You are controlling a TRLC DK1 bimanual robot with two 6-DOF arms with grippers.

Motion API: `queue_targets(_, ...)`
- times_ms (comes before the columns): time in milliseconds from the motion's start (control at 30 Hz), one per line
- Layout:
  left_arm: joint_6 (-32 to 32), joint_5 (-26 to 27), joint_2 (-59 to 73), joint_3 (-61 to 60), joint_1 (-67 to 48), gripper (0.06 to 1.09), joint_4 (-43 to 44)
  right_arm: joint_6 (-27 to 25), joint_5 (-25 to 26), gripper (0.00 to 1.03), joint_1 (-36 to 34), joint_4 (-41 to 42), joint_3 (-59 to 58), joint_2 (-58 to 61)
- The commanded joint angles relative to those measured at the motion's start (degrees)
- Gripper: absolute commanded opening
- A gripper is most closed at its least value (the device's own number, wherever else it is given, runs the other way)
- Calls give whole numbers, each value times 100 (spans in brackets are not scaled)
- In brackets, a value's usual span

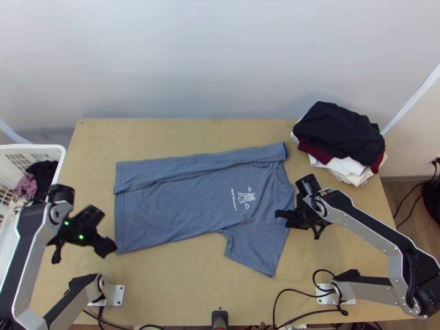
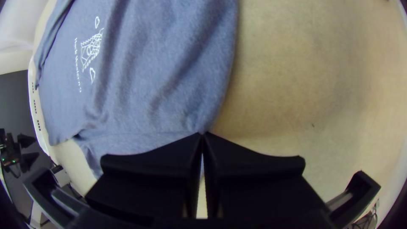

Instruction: Fold the t-shirt

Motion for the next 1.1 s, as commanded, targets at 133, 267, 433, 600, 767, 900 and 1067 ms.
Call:
queue_targets(133, -93, -173, 373, -1047, -530, 99, 807, 50, -25, 3, 101, 32, -111, 43)
queue_targets(267, -427, -173, 654, -1126, -768, 98, 1176, 50, -25, 3, 118, 23, -84, 35)
queue_targets(433, -497, -173, 803, -1241, -864, 82, 1405, 41, -16, 3, 118, 32, -49, 43)
queue_targets(600, -515, -173, 882, -1346, -864, 34, 1554, 41, -16, 3, 118, 32, -5, 52)
queue_targets(767, -436, -191, 882, -1416, -794, 10, 1607, 15, -16, 3, 48, 6, 12, 26)
queue_targets(900, -418, -199, 794, -1249, -653, 10, 1546, -135, 89, 3, -216, -12, -58, 8)
queue_targets(1067, -111, -235, 874, -1214, -205, 10, 1651, -495, 353, 3, -655, -29, -172, -9)
